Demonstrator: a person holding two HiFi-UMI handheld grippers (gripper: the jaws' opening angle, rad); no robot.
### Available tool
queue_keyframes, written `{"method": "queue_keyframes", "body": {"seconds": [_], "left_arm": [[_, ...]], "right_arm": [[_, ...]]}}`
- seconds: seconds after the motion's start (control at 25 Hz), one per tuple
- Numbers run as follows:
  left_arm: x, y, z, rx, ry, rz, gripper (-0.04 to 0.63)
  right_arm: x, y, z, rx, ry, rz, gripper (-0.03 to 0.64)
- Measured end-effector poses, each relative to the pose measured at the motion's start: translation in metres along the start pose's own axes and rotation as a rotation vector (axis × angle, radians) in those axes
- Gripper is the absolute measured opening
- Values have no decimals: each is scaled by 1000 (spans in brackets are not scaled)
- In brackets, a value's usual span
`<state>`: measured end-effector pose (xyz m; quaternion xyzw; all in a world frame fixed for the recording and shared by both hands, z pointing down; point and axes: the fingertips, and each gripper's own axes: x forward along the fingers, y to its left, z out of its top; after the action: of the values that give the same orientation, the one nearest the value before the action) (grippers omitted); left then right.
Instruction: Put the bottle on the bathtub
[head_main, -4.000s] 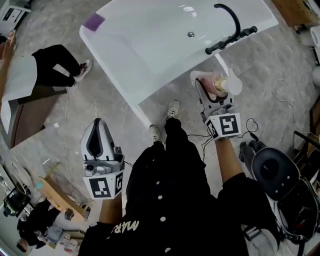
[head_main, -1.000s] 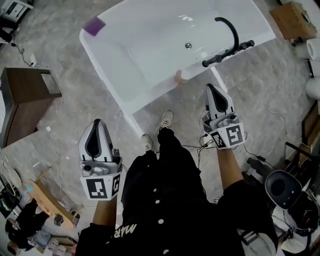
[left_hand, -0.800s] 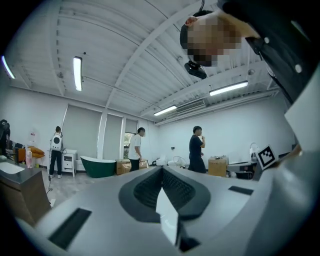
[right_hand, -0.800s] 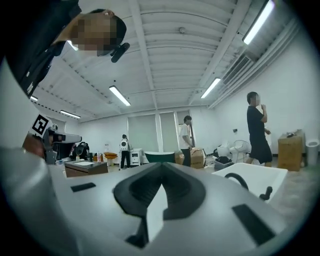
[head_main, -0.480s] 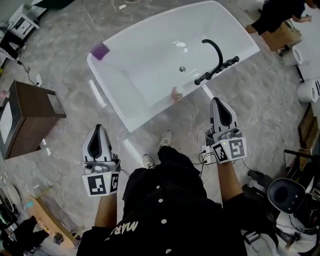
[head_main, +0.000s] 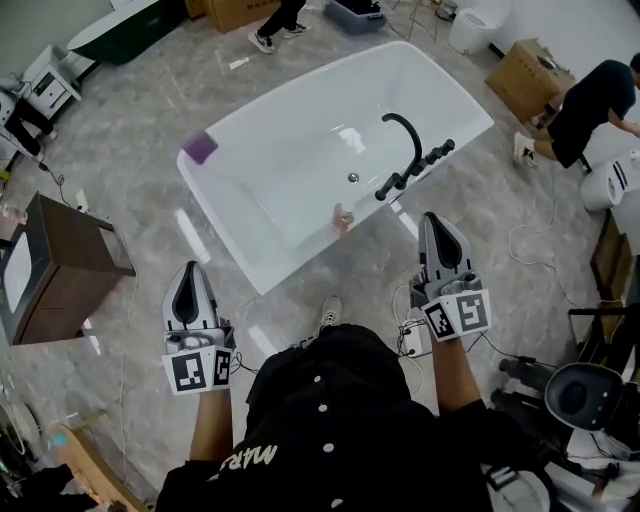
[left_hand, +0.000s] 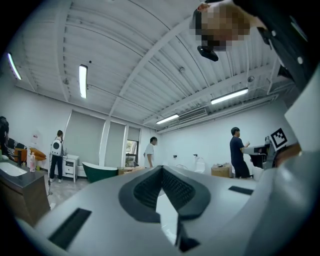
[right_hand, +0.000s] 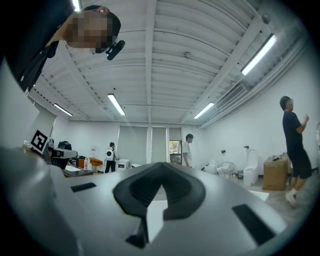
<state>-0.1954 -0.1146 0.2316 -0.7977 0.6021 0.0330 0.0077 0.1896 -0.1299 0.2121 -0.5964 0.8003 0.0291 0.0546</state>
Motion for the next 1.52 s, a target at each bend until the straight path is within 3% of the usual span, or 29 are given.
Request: {"method": "queue_keyframes", "body": {"seconds": [0.64, 1.08, 1.52], "left_arm": [[-13, 22, 2, 13, -6, 41, 11], [-18, 24, -4, 14, 4, 46, 11], [-11, 17, 0, 16, -3, 16, 11]], "right_arm": [[-29, -10, 5, -39, 2, -62, 5], [-33, -17, -18, -52, 74, -98, 5], [-19, 3, -17, -70, 82, -16, 5]]}}
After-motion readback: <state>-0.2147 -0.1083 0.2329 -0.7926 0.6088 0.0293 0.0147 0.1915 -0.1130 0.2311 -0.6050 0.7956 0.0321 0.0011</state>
